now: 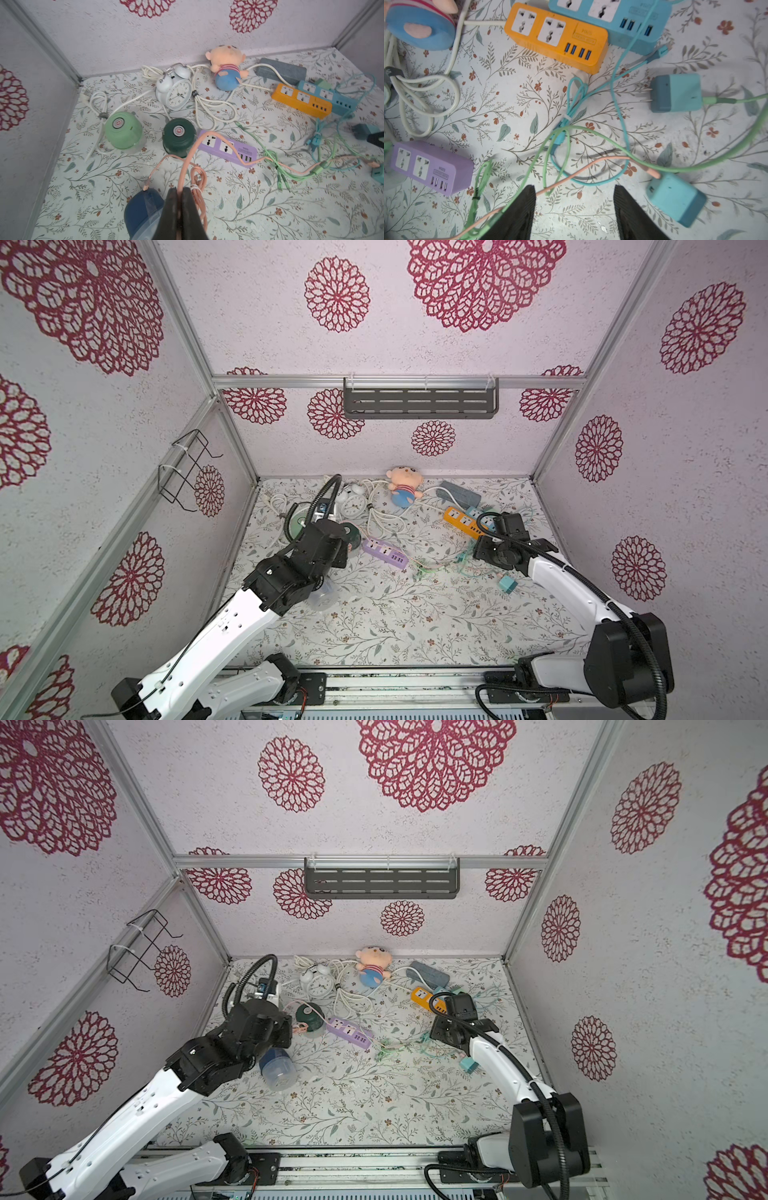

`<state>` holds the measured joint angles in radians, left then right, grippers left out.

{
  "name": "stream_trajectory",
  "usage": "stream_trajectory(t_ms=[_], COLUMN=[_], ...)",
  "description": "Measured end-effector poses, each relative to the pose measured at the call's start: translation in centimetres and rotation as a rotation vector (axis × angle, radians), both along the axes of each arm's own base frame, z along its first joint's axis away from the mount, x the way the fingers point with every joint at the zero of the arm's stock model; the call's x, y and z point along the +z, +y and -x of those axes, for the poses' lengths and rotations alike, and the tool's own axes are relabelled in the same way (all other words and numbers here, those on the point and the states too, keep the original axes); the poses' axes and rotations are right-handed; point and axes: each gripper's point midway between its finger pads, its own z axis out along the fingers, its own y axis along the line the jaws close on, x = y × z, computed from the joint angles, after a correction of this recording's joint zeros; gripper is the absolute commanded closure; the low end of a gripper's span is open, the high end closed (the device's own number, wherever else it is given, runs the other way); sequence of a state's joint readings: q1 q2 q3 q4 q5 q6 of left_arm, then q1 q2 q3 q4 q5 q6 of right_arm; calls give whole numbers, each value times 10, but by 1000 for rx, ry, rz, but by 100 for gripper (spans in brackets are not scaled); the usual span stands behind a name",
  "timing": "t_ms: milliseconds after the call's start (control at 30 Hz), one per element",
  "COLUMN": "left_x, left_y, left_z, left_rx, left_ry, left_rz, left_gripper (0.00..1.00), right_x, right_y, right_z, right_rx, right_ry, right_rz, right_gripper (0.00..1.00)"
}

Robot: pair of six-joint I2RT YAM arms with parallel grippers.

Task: Charge the cordless meat grinders
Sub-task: Adjust the charging cable at the center of the board.

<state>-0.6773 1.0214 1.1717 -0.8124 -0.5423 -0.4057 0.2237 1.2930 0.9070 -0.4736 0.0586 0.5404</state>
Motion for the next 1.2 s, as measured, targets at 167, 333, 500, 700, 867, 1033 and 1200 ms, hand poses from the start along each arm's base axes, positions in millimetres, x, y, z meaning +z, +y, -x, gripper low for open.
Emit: stream_trajectory(t_ms=[167, 333, 500, 700, 867, 1033, 1200], left_x=[-1, -9, -25, -43, -50, -54, -56], left_y=[19, 22, 14, 5, 0, -5, -11], left_z=[0, -1, -3, -5, -5, -5, -8], left_rx=[48, 54, 28, -2, -14, -28, -41], left_ry=[8, 25, 64, 102, 113, 124, 130], left_rz=[-26, -31, -29, -11, 15, 32, 46], left_gripper=[100, 100, 100, 100, 100, 98, 90], right_x=[0, -23, -61, -87, -94, -101, -102], right_y=[-18, -20, -10, 9, 23, 21, 20], right_z=[7, 17, 19, 11, -9, -7, -6], right_rx=[-49, -28, 34, 127, 188, 206, 224], right_ry=[7, 97, 215, 297, 302, 323, 323], right_rz=[19, 34, 41, 69, 117, 167, 198], right_gripper=[46, 43, 52, 60, 60, 65, 74])
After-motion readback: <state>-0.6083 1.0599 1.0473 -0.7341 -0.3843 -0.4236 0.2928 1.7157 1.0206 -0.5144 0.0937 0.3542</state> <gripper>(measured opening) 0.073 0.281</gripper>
